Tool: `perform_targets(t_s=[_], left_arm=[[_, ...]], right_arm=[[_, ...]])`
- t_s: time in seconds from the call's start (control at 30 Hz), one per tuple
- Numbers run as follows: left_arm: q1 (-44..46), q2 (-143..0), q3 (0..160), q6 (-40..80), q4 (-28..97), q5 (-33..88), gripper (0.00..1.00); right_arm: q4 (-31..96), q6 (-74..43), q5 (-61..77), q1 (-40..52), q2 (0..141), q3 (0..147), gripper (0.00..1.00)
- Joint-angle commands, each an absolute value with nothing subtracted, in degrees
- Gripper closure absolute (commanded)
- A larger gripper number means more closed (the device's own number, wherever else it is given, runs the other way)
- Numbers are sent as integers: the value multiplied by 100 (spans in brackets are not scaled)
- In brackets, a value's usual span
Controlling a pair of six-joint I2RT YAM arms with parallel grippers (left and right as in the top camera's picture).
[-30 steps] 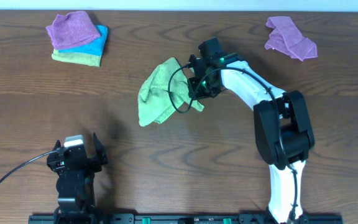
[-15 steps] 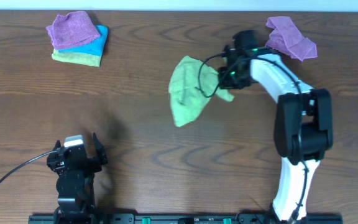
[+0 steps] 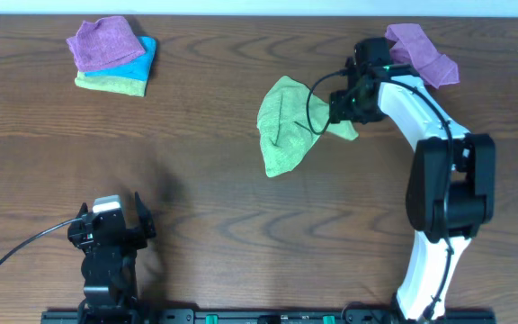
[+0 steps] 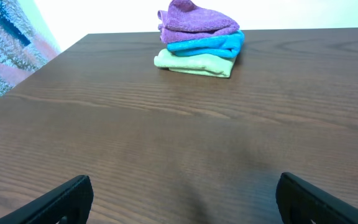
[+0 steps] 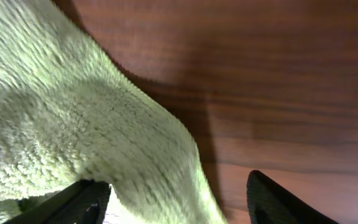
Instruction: Fold the cloth
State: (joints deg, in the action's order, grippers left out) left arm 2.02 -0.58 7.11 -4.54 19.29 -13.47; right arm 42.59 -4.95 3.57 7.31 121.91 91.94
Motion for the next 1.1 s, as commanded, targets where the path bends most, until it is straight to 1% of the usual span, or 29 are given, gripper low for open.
perform_targets(t_s=[0.0, 0.13, 0.2, 0.43, 0.5, 0.6, 0.67, 0.8, 0.93, 1.07], left_arm=[[185, -25, 617, -471, 2053, -1350, 5], [185, -25, 617, -471, 2053, -1350, 5], [185, -25, 617, -473, 2053, -1350, 5], [185, -25, 617, -473, 2053, -1350, 5], [185, -25, 617, -471, 2053, -1350, 5], [185, -25, 617, -473, 2053, -1350, 4], [185, -25, 617, -471, 2053, -1350, 4], [185, -25, 617, -473, 2053, -1350, 5], [185, -25, 617, -471, 2053, -1350, 5], [185, -25, 617, -473, 2053, -1350, 5]], right_arm=[[4244, -464, 228, 733, 11631, 9266, 27], [4294, -462, 843, 851, 11295, 9268, 30], [4303, -460, 921, 1002, 11172, 9268, 30], [4224, -462, -19, 1372, 11124, 9268, 27], [4178, -458, 215, 1389, 11124, 9268, 27], [4219, -419, 1009, 1413, 11131, 9266, 28], [4160, -419, 1256, 1511, 11166, 9266, 29], [3927, -421, 1262, 1870, 11356, 9266, 30], [3699, -534, 1004, 2220, 11644, 9266, 30], [3564, -727, 932, 2340, 11887, 9266, 31]])
